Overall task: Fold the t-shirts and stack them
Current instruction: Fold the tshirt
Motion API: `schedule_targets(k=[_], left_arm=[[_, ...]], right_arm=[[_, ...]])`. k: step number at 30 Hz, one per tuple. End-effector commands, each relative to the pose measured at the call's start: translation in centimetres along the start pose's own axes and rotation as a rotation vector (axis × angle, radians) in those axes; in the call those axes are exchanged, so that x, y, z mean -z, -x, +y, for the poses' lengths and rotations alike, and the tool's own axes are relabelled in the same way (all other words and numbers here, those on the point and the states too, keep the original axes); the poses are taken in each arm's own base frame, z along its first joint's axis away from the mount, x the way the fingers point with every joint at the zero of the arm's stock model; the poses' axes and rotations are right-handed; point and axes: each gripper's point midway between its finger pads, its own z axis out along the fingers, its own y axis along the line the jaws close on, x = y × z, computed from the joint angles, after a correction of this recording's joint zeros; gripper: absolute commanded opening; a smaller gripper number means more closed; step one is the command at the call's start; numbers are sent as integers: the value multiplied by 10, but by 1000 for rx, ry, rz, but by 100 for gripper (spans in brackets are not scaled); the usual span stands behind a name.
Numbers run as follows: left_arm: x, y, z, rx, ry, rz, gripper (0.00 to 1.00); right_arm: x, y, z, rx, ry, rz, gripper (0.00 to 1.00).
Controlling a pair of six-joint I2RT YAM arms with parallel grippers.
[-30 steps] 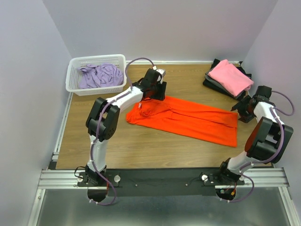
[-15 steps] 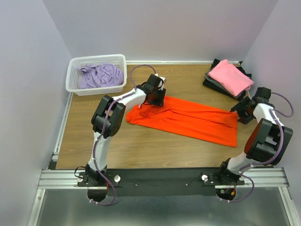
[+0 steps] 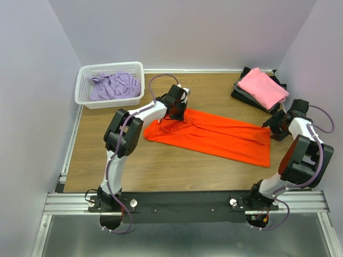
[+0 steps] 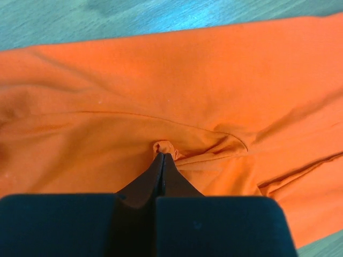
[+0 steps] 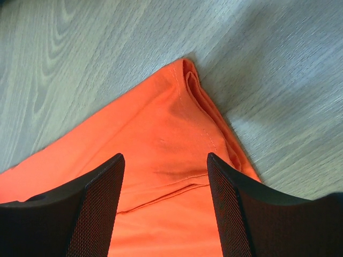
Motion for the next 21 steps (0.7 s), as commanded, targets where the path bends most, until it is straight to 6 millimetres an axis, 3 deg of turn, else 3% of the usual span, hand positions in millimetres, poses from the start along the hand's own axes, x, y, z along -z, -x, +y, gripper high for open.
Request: schedule_targets(k=[1, 7, 19, 21], left_arm=[[23, 10, -17, -10, -37, -35, 0], [37, -1, -30, 0, -53, -38, 0], [45, -44, -55, -6, -74, 37, 0], [47, -48, -56, -2, -69, 49, 11]], right_arm=[[3, -4, 0, 1, 20, 10, 70], [3, -11, 0, 2, 27, 28, 70], [0, -23, 2, 23, 31, 57, 70], [-2, -25, 3, 32, 30, 66, 70]])
